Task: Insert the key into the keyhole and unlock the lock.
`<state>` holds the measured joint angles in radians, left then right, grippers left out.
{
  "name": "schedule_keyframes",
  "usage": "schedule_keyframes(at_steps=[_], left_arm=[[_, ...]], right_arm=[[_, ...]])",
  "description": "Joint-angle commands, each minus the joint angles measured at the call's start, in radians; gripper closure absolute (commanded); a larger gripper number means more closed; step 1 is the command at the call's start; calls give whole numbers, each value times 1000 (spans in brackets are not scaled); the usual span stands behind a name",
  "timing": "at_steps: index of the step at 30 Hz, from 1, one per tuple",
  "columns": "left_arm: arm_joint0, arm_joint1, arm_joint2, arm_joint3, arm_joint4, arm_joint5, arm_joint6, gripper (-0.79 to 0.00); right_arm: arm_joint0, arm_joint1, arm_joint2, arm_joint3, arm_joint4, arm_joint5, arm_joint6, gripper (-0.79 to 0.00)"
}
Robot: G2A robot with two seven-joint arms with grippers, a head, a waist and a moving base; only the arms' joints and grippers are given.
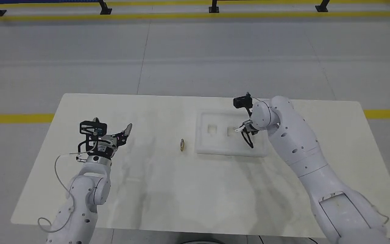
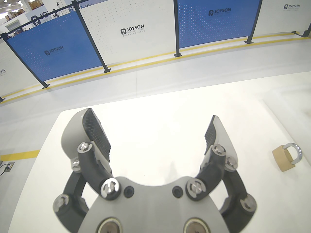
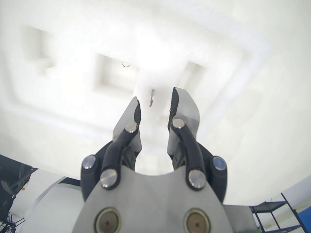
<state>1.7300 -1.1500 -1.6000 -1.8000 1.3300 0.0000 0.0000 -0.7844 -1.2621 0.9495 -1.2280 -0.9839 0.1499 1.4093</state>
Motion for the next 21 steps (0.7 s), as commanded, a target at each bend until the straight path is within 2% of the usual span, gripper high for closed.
schedule_keyframes(at_steps=[1, 13, 16, 18, 21], left_arm=[[0, 0, 0, 0, 0, 0, 0, -785], [0, 0, 0, 0, 0, 0, 0, -785], [0, 0, 0, 0, 0, 0, 0, -785], [0, 0, 0, 0, 0, 0, 0, -785], [0, 0, 0, 0, 0, 0, 0, -785]], right_arm=[[1, -1, -1, 1, 1, 0, -4, -296], [20, -12, -15, 22, 10, -6, -3, -292], [26, -15, -23, 32, 14, -9, -4, -237], [29, -18, -27, 37, 15, -11, -7, -160], [35, -21, -31, 46, 18, -15, -7, -132]])
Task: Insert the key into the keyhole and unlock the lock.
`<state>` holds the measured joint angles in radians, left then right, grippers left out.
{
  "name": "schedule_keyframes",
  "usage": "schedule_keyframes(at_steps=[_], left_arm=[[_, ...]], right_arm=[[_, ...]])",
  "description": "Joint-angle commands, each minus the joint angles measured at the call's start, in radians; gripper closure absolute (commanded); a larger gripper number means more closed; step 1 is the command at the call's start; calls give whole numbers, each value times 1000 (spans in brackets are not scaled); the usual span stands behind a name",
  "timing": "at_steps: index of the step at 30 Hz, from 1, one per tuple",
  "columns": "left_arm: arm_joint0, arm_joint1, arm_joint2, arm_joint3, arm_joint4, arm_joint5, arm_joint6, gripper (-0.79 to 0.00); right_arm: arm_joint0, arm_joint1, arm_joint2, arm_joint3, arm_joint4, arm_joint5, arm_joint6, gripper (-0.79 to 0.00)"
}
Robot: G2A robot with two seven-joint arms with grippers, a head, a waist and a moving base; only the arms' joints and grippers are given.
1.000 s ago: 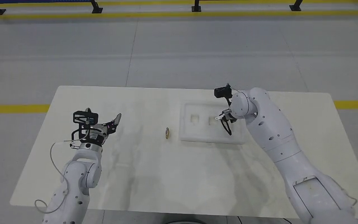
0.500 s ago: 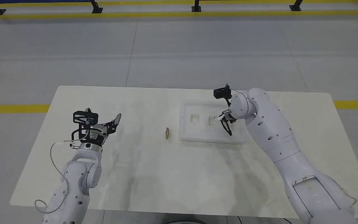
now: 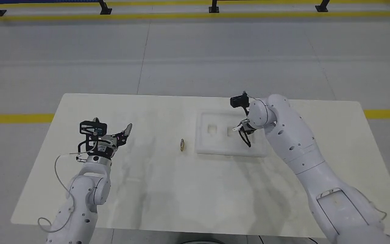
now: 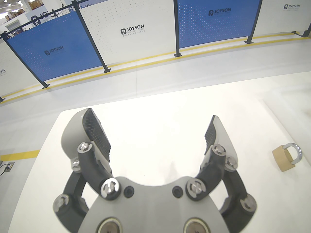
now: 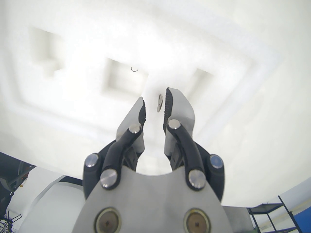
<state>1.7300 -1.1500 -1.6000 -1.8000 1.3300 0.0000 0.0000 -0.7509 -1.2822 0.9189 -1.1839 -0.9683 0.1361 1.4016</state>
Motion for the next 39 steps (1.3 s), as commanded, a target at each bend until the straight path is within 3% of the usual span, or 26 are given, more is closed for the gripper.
schedule_keyframes(at_steps=[1, 7, 19, 23, 25, 39], left_arm=[[0, 0, 0, 0, 0, 0, 0, -785], [0, 0, 0, 0, 0, 0, 0, -785], [0, 0, 0, 0, 0, 0, 0, -785], [0, 0, 0, 0, 0, 0, 0, -785], [0, 0, 0, 0, 0, 0, 0, -785], [0, 0, 0, 0, 0, 0, 0, -785]], right_arm=[[4, -1, -2, 5, -1, -3, -1, -111], [10, -4, 0, 25, 4, -8, -7, -62], [18, -8, 0, 56, 5, -23, -16, -129], [18, -11, -4, 62, 7, -29, -18, -89], [20, -12, -6, 65, 9, -31, -19, 0], [38, -18, -12, 68, -12, -36, -17, 0]])
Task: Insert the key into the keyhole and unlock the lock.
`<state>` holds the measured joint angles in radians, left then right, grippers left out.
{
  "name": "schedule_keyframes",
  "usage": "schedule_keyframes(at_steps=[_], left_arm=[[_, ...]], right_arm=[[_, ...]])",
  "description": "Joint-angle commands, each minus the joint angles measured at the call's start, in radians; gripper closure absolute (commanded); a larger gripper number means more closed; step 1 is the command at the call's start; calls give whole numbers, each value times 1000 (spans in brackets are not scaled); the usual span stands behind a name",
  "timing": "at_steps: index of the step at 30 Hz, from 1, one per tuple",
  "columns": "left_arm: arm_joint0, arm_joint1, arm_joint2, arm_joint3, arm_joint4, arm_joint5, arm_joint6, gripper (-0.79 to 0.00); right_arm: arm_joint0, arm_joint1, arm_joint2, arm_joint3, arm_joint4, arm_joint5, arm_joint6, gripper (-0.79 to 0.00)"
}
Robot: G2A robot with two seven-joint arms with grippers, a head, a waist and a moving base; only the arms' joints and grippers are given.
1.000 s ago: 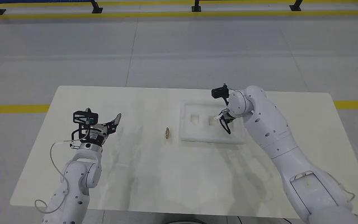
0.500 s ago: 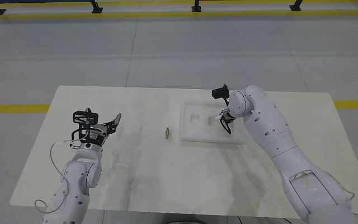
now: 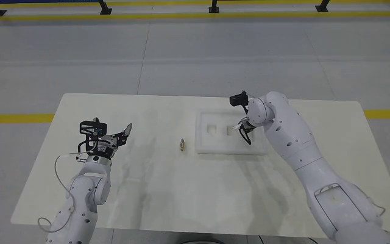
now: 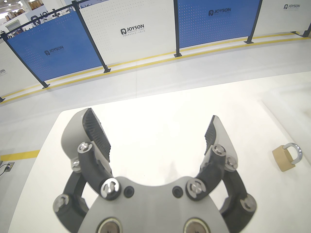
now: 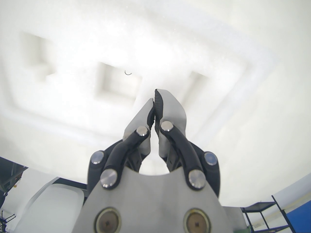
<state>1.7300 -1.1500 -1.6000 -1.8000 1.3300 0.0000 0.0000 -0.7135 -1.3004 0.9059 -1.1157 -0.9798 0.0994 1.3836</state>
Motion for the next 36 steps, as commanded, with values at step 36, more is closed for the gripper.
schedule_keyframes(at_steps=[36], left_arm=[[0, 0, 0, 0, 0, 0, 0, -785]], right_arm=[[-209, 38, 323, -382, 280, 134, -253, 0]])
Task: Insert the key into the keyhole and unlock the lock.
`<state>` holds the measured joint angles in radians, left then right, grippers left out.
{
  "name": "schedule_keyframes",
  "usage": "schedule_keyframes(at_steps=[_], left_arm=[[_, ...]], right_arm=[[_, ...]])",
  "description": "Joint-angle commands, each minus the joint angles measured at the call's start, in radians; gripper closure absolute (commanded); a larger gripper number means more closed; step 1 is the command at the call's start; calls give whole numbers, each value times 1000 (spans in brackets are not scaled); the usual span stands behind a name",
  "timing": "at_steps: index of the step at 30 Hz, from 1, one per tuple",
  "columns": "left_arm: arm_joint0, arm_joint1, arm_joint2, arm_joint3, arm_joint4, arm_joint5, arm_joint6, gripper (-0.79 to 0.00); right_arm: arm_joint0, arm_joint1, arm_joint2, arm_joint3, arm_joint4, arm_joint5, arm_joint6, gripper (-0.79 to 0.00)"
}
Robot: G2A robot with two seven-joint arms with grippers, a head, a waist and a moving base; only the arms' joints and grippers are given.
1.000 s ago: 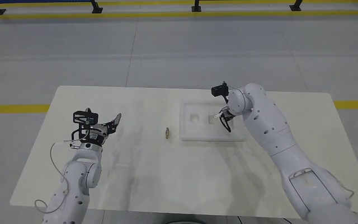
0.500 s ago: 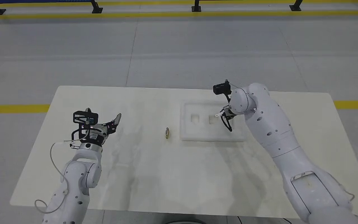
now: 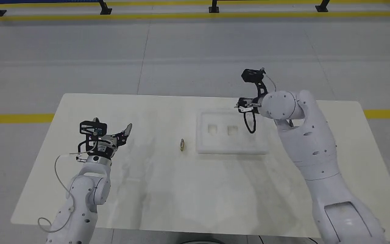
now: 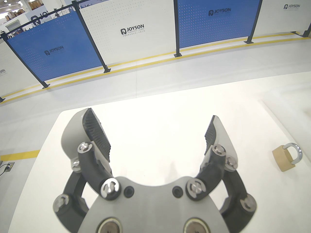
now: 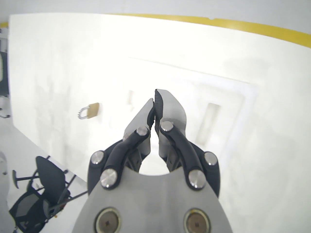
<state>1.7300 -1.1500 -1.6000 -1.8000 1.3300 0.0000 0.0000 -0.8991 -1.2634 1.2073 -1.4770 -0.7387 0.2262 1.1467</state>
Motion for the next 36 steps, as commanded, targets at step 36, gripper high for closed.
schedule_keyframes(at_steps=[36], left_arm=[[0, 0, 0, 0, 0, 0, 0, -785]], right_arm=[[-533, 53, 404, -144, 945, -325, 107, 0]])
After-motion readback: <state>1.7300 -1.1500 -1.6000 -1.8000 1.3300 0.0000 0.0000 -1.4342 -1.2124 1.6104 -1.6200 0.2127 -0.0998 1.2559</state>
